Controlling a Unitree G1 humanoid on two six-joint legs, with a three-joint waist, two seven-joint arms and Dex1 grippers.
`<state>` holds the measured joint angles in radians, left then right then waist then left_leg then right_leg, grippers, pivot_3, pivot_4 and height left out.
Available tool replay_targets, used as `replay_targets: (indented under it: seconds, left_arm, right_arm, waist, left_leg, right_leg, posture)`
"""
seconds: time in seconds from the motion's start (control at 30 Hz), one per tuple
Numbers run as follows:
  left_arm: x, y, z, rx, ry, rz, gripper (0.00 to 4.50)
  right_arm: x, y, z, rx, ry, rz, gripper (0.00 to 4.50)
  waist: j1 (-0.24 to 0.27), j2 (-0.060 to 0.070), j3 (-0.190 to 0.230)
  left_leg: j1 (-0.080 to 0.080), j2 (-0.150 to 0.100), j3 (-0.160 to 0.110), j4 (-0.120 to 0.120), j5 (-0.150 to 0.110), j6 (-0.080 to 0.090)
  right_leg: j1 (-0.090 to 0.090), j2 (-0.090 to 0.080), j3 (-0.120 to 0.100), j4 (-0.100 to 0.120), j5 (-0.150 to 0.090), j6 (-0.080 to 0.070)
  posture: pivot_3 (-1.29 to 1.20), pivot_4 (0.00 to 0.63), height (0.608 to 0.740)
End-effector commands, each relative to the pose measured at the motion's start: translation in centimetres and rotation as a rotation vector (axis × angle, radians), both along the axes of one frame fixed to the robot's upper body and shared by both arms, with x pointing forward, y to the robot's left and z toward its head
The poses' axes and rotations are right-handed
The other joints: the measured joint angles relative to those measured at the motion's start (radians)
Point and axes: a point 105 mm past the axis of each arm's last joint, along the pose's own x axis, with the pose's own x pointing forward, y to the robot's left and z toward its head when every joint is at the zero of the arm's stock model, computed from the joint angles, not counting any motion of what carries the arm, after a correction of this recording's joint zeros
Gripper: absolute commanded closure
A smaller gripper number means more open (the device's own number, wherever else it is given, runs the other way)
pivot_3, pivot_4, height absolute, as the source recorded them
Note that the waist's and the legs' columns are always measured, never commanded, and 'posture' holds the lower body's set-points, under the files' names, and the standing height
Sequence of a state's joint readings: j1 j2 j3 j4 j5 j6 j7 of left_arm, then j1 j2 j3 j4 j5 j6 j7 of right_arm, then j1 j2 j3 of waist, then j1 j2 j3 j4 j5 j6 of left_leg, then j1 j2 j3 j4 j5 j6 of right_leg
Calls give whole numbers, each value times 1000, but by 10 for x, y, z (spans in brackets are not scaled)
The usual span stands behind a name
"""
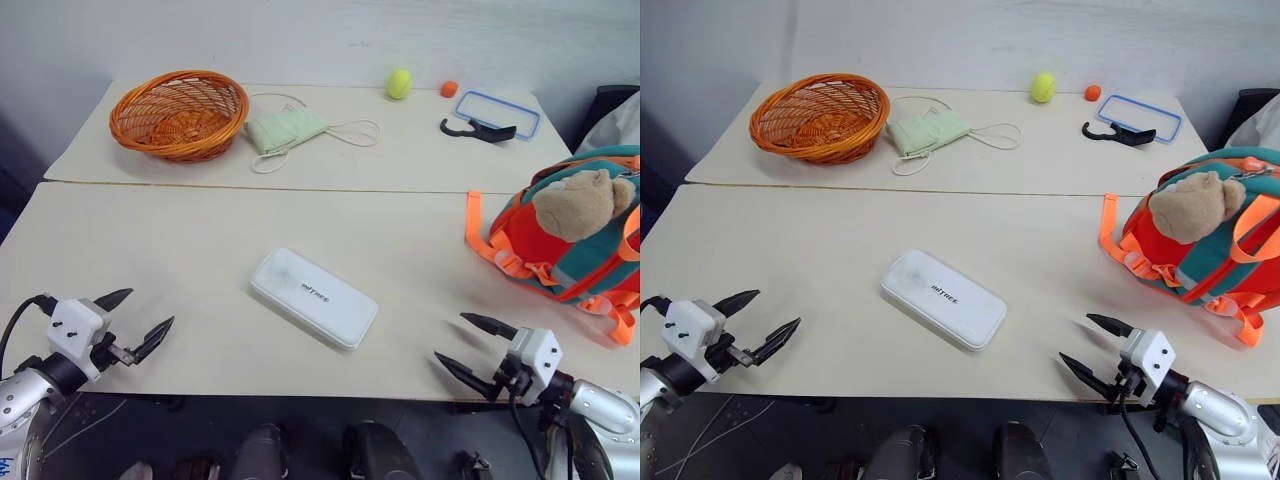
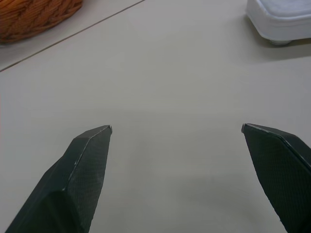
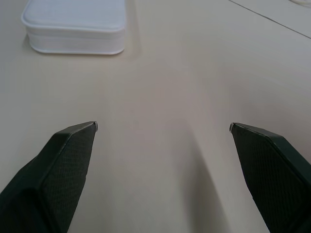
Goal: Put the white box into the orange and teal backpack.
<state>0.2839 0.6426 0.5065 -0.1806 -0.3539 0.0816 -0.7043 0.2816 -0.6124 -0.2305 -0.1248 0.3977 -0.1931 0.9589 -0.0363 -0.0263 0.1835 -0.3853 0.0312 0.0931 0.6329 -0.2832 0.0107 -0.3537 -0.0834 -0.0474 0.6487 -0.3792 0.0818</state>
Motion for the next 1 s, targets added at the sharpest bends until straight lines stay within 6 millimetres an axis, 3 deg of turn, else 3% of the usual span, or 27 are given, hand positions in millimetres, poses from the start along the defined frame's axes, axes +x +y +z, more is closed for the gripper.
replay_targets:
  seconds: [0.03, 0.17, 0.27, 0.37, 0.6, 0.77, 0.87, 1.0]
  left_arm:
    - [0, -5, 2, 38, 0, -23, 0]
    - [2, -19, 7, -1, -16, -76, 0]
    - [3, -33, 10, -23, 6, -169, 0]
    - [22, -48, 24, -160, 12, -190, 0]
    - [90, -73, 29, -27, -12, -201, 1975]
    - [122, -104, 24, -11, 5, -315, 3562]
    - [124, -116, 16, 28, 32, -391, 4393]
    - [122, -125, 7, 54, 56, -437, 4454]
  right_arm:
    - [-1, 6, 13, 12, -36, 23, 27]
    - [-4, 13, 12, 8, -13, 62, 27]
    - [-14, 33, 13, 20, 43, 177, 27]
    - [-18, 57, 13, 12, 106, 262, 564]
    - [-14, 84, -5, -83, 165, 353, 2832]
    - [0, 91, -11, -142, 156, 390, 4500]
    - [4, 94, -8, -139, 156, 403, 4500]
    - [12, 93, -6, -148, 134, 364, 4500]
  waist:
    - [4, 0, 0]
    - [9, 0, 0]
    - [11, 0, 0]
    - [11, 0, 0]
    - [15, 0, 0]
    - [9, 0, 0]
    - [10, 0, 0]
    - [11, 0, 0]
  left_leg:
    - [0, 0, 0, 0, 0, 0]
    - [0, 0, 0, 0, 0, 0]
    - [0, 0, -1, 0, 0, 0]
    - [0, 0, -1, 1, 0, 0]
    - [0, -1, -2, 3, 3, -6]
    - [-3, 0, 0, 8, 4, -6]
    - [-5, 0, 0, 12, 3, -6]
    - [-5, 0, -1, 13, 3, -6]
  right_leg:
    - [0, 0, 0, 0, 0, 0]
    - [0, 0, 0, 0, 0, 0]
    - [0, 0, 0, 0, 0, 0]
    - [0, 0, -1, 0, 0, 0]
    - [0, 0, -1, 4, 0, 0]
    - [-2, 2, -1, 5, 0, 0]
    - [-3, 2, -1, 7, 0, 0]
    - [-3, 2, -1, 8, 0, 0]
  posture:
    - [0, 150, 740]
    - [0, 150, 740]
    - [0, 150, 740]
    - [0, 150, 740]
    - [0, 150, 740]
    - [0, 150, 740]
    - [0, 150, 740]
    - [0, 150, 740]
